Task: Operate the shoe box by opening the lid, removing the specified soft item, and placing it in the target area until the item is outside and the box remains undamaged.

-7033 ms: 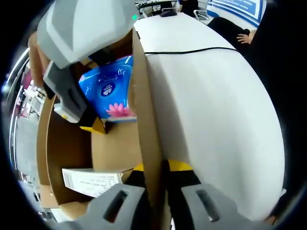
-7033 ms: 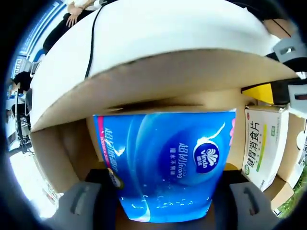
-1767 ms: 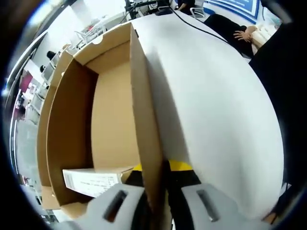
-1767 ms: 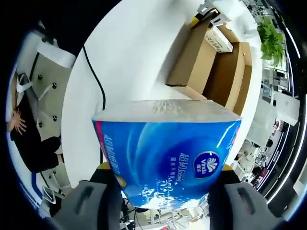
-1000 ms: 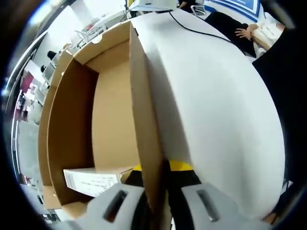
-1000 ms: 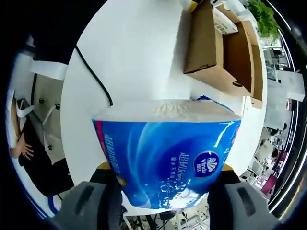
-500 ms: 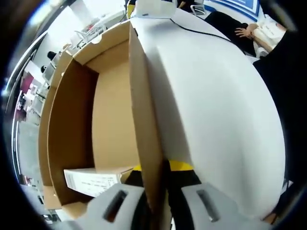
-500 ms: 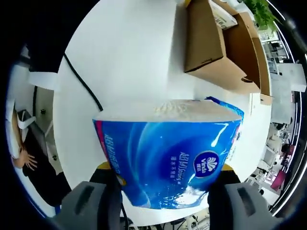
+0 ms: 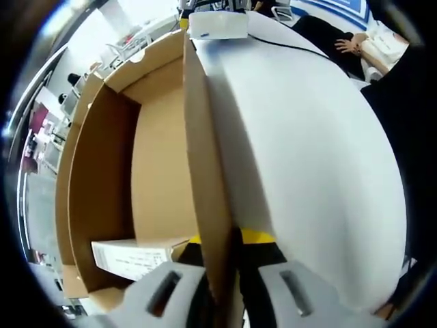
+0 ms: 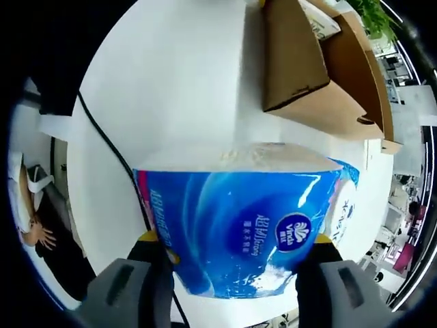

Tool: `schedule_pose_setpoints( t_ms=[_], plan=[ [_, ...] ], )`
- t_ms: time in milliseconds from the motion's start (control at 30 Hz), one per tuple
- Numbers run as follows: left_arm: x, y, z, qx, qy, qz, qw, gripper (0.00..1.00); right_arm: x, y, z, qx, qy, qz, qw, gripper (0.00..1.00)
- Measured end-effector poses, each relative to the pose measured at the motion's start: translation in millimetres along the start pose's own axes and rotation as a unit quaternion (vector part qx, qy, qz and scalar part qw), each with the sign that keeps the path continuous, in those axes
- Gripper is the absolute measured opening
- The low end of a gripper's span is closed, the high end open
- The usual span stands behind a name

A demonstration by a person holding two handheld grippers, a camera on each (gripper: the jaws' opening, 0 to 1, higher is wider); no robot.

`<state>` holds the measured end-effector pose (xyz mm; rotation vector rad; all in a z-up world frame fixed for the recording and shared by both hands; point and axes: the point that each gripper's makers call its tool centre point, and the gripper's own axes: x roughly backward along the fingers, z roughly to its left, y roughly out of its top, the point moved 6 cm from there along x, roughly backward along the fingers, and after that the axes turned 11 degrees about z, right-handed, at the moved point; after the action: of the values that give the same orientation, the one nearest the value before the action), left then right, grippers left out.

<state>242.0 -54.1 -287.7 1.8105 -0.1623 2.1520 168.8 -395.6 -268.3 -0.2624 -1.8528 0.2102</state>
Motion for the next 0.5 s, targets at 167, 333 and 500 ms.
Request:
schedule_pose_setpoints(
  t_ms=[167,333,500],
  plan=[
    [0.1,0.7,-1.9,-0.005,-0.003,-0.001,1.0000,0.06,-3.2,-0.1,-1.8,-0.004,0.000,-0.004,1.0000,0.72],
    [0.4,1.1,-2.2,-0.006,-0.002,0.000,1.0000,0.06,-6.7,3.8,-1.9,0.001,0.001,-0.006,1.0000,0.72],
    [0.4,1.1,-1.8,-0.007,-0.002,0.000,1.0000,0.06,-9.7,8.8,-3.6,-0.004,0.005,-0.013,0.9999,0.72]
  ],
)
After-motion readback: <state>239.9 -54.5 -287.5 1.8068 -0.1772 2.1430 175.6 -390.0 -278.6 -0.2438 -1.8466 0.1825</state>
